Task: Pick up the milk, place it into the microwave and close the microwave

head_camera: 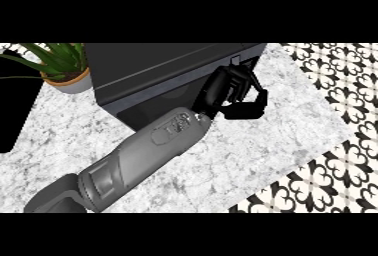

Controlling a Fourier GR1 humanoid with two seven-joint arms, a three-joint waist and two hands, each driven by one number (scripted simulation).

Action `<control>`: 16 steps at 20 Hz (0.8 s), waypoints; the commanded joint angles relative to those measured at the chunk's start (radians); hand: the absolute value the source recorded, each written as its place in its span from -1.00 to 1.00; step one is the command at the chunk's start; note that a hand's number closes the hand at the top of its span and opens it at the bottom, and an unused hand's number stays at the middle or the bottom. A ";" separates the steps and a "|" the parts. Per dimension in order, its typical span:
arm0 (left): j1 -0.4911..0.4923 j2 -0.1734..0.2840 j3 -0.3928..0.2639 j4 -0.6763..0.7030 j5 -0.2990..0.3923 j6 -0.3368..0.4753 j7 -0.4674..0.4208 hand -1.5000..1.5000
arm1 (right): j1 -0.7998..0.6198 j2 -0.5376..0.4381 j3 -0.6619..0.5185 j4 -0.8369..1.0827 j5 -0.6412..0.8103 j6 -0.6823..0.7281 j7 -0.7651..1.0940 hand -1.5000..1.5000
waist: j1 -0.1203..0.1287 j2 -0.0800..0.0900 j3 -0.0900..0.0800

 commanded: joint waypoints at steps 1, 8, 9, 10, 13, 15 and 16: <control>-0.063 -0.035 0.006 0.032 0.021 -0.001 -0.004 1.00 | -0.016 -0.028 -0.018 0.005 -0.014 0.001 0.016 -1.00 | -0.028 0.008 0.003; -0.059 -0.034 -0.005 0.026 0.042 0.030 -0.022 1.00 | -0.048 -0.073 -0.048 0.014 -0.040 0.006 0.035 -1.00 | -0.040 0.010 0.002; -0.061 -0.034 -0.003 0.024 0.048 0.029 -0.021 1.00 | -0.051 -0.075 -0.048 0.017 -0.043 0.002 0.040 -1.00 | -0.036 0.011 0.002; -0.062 -0.034 -0.004 0.021 0.052 0.033 -0.023 1.00 | -0.060 -0.080 -0.054 0.019 -0.050 0.001 0.040 -1.00 | -0.036 0.011 0.002; -0.061 -0.034 -0.017 0.023 0.053 0.049 -0.027 1.00 | -0.066 -0.093 -0.055 0.025 -0.072 0.009 0.051 -1.00 | -0.041 0.010 0.003; -0.065 -0.034 -0.016 0.020 0.059 0.056 -0.030 1.00 | -0.072 -0.099 -0.058 0.029 -0.079 0.014 0.052 -1.00 | -0.047 0.012 0.005; -0.067 -0.034 -0.010 0.022 0.065 0.055 -0.031 1.00 | -0.065 -0.100 -0.060 0.035 -0.088 0.017 0.054 -1.00 | -0.044 0.008 0.005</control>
